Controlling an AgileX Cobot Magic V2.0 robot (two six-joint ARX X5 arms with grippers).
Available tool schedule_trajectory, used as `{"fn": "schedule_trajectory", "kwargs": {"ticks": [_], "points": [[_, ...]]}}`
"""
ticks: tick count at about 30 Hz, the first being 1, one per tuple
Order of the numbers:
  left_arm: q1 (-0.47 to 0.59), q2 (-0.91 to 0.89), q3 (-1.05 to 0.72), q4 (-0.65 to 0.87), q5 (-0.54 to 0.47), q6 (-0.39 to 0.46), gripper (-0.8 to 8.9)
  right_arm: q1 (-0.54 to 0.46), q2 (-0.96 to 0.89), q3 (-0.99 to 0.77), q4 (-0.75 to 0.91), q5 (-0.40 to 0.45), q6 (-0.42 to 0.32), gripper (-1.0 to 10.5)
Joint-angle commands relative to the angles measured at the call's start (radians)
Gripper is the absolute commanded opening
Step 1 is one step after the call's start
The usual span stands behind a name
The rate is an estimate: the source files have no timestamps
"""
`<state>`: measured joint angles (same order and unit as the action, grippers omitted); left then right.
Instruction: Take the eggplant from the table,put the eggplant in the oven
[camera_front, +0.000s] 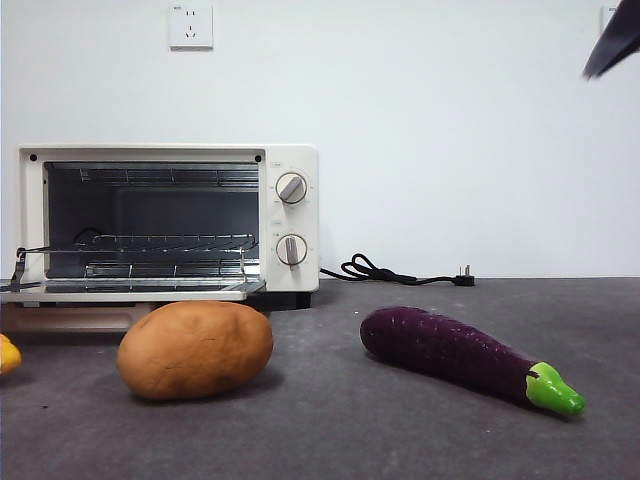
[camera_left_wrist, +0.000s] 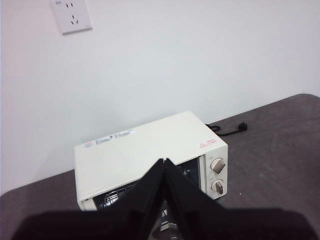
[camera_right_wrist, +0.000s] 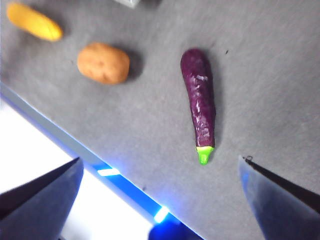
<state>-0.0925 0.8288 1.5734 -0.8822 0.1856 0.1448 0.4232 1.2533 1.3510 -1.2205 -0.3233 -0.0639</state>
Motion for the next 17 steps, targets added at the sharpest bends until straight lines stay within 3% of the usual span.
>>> {"fn": "schedule_trajectory", "kwargs": {"ticks": [1,8,17], "points": [[0.002,-0.015,0.015,-0.028,-0.003,-0.011,-0.05,0.028,0.057,0.003,0.000,0.033,-0.019,6.3],[0.002,-0.043,0.016,-0.078,0.006,-0.023,-0.05,0.085,0.208,0.002,0.001,0.082,-0.019,5.6],[0.002,-0.045,0.016,-0.082,0.043,-0.023,-0.05,0.135,0.373,0.002,0.002,0.158,-0.014,5.6]]}}
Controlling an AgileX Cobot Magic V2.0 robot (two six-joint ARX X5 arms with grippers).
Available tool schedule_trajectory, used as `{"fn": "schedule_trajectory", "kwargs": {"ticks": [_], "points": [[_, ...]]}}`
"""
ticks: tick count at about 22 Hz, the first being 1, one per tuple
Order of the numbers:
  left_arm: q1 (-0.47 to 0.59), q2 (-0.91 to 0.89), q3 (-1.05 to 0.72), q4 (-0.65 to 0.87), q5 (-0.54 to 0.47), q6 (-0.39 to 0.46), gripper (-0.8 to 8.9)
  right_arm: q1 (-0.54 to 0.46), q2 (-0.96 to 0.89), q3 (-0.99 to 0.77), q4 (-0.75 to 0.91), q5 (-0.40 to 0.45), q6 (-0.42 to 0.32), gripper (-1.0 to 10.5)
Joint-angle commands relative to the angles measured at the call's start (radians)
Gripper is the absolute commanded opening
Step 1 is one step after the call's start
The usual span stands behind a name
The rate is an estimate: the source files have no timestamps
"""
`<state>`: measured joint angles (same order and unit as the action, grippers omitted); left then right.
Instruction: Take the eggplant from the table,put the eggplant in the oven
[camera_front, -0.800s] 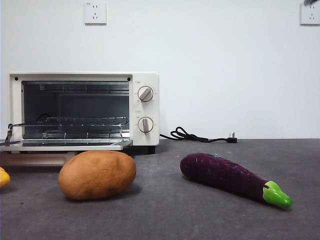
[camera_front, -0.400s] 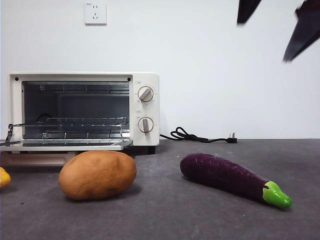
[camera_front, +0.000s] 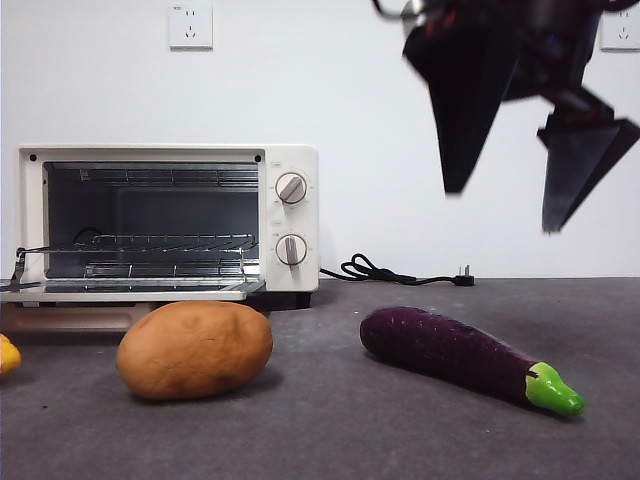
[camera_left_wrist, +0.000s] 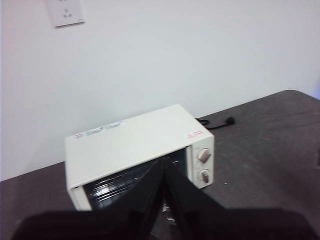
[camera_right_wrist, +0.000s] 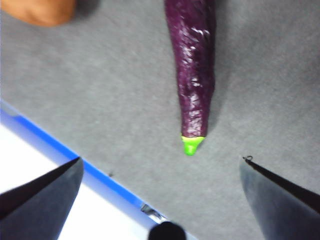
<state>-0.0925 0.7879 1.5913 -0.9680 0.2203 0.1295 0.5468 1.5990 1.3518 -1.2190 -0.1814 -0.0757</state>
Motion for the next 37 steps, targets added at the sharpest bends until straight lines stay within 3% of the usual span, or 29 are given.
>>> {"fn": "schedule_trajectory", "kwargs": {"ticks": [1,8,19,25,27,31,37], "points": [[0.002,-0.004,-0.002,0.004,0.008,-0.008,-0.05,0.016,0.040,0.001,0.003,0.019,-0.001,5.6],[0.002,-0.004,-0.002,0.005,0.008,-0.007,-0.05,0.024,0.063,-0.055,0.084,0.018,0.027,5.6],[0.002,-0.004,-0.002,0.003,0.019,-0.007,-0.05,0.024,0.063,-0.279,0.307,0.033,0.082,5.6],[0.002,-0.004,-0.002,-0.003,0.019,-0.006,-0.05,0.024,0.063,-0.313,0.360,0.068,0.124,4.5],[0.002,-0.004,-0.002,-0.011,0.019,-0.006,-0.05,0.024,0.063,-0.325,0.371,0.069,0.129,3.0],[0.002,-0.004,-0.002,-0.012,0.019,-0.003,-0.05,0.024,0.063,-0.369,0.402,0.068,0.136,3.0],[0.002,-0.004,-0.002,-0.012,0.019,-0.003,-0.05,0.024,0.063,-0.381,0.420,0.095,0.144,0.3]]}}
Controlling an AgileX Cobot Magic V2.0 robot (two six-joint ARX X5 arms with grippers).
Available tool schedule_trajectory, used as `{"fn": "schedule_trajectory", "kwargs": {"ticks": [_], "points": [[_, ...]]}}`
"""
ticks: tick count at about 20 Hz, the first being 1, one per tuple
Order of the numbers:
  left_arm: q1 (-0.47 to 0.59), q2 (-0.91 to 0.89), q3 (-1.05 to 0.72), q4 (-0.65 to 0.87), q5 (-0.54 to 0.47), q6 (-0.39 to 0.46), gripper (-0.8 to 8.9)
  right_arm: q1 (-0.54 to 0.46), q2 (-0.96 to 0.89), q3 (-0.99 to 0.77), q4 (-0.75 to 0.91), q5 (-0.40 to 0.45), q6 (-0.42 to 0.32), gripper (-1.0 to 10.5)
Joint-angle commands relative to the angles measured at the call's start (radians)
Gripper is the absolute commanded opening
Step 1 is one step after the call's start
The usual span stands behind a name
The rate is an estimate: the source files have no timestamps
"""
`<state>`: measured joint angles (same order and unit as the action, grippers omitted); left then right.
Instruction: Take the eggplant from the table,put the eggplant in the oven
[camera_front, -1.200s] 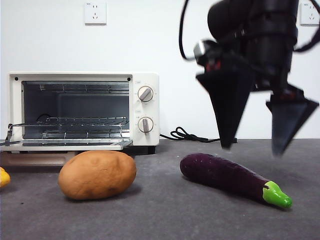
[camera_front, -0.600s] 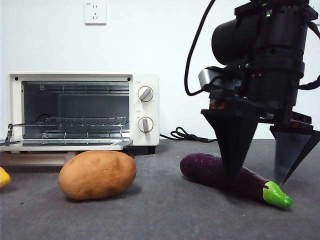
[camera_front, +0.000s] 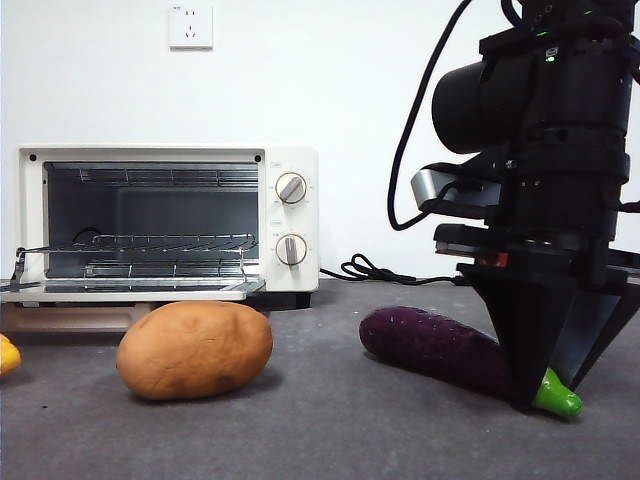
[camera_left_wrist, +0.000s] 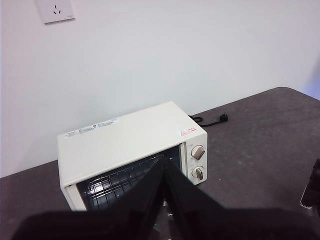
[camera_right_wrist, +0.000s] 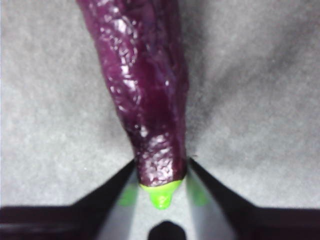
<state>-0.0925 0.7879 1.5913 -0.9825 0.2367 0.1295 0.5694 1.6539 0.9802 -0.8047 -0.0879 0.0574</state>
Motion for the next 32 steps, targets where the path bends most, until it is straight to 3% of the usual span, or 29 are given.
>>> {"fn": "schedule_trajectory", "kwargs": {"ticks": [1,9,13,18,21,25,28,32], "points": [[0.002,-0.003,-0.002,0.002,0.002,-0.003,-0.05,0.002,0.008,-0.010,0.005,0.002,0.010,0.0],[0.002,-0.003,-0.002,0.000,0.002,-0.003,-0.05,0.009,-0.109,0.006,-0.028,-0.013,0.001,-0.1],[0.002,-0.003,-0.002,0.001,0.002,-0.003,-0.05,0.025,-0.269,0.110,-0.124,-0.129,0.002,-0.1],[0.002,-0.003,-0.002,0.001,0.006,-0.003,-0.05,0.116,-0.290,0.256,-0.164,-0.285,0.033,-0.1],[0.002,-0.003,-0.002,0.000,0.006,-0.003,-0.05,0.173,-0.242,0.290,-0.076,-0.397,0.101,-0.1],[0.002,-0.004,-0.002,-0.005,0.007,-0.003,-0.05,0.223,-0.098,0.349,0.001,-0.439,0.157,-0.1],[0.002,-0.004,-0.002,-0.011,0.031,-0.003,-0.05,0.224,0.061,0.431,0.068,-0.578,0.221,-0.1],[0.002,-0.004,-0.002,-0.023,0.051,-0.003,-0.05,0.222,0.270,0.614,0.129,-0.693,0.345,-0.1]]}}
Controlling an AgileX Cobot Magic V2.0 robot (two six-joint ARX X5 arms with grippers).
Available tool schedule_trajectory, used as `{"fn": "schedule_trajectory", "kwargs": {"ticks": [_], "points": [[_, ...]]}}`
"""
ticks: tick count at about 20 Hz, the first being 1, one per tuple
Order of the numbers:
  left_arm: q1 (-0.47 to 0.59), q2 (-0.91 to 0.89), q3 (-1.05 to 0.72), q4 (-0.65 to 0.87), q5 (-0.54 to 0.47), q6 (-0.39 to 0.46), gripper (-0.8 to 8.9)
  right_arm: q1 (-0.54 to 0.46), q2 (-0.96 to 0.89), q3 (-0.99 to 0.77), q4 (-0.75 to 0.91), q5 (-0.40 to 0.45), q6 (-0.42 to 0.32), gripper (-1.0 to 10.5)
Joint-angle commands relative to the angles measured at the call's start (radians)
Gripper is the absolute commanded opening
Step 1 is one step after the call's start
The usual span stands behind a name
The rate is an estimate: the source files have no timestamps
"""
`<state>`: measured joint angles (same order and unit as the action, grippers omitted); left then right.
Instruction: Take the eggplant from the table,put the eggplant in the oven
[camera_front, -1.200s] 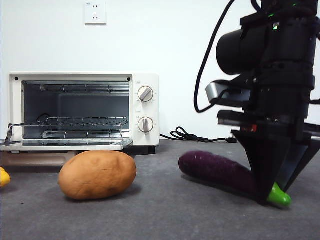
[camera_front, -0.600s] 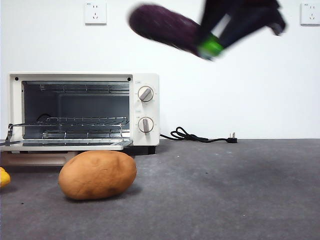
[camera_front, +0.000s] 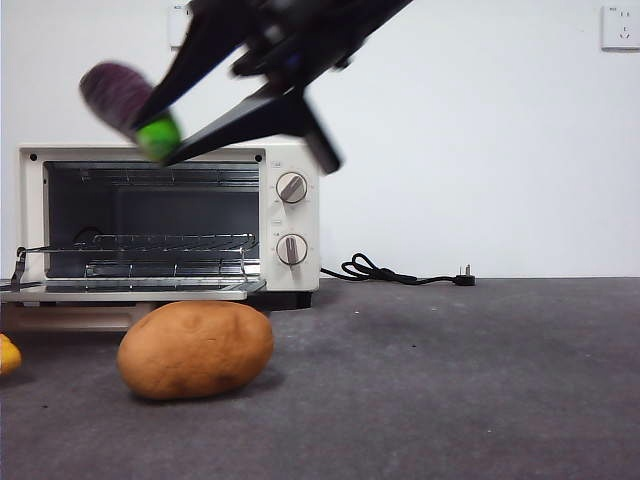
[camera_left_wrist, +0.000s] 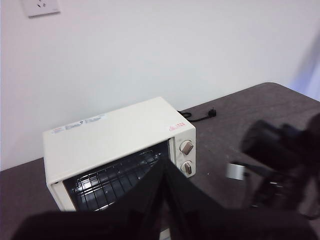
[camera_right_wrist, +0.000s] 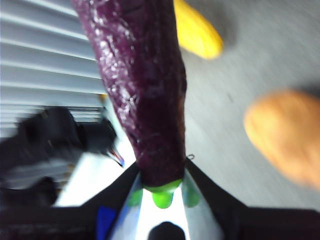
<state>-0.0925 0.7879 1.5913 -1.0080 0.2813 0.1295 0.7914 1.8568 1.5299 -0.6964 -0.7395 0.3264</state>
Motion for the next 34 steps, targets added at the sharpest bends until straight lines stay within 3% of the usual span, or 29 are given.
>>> {"fn": "schedule_trajectory", "kwargs": {"ticks": [1,6,9,13,18,28,34], "points": [[0.002,-0.004,-0.002,0.003,0.007,-0.003,-0.05,0.000,0.114,0.116,0.024,-0.074,0.106,-0.1],[0.002,-0.011,-0.002,-0.009,0.006,-0.003,-0.05,-0.008,0.327,0.367,0.085,-0.163,0.320,-0.1],[0.002,-0.024,-0.002,-0.018,0.006,0.001,-0.05,-0.023,0.396,0.431,0.148,-0.155,0.454,-0.1],[0.002,-0.039,-0.002,-0.024,0.006,0.001,-0.05,-0.060,0.419,0.431,0.233,-0.080,0.616,-0.1],[0.002,-0.051,-0.002,-0.036,0.006,0.001,-0.05,-0.100,0.419,0.431,0.288,0.021,0.734,-0.1],[0.002,-0.056,-0.002,-0.075,0.006,0.004,-0.05,-0.105,0.419,0.431,0.388,0.376,0.778,-0.1],[0.002,-0.056,-0.002,-0.078,0.007,0.005,-0.05,-0.103,0.419,0.431,0.427,0.510,0.742,0.0]]}}
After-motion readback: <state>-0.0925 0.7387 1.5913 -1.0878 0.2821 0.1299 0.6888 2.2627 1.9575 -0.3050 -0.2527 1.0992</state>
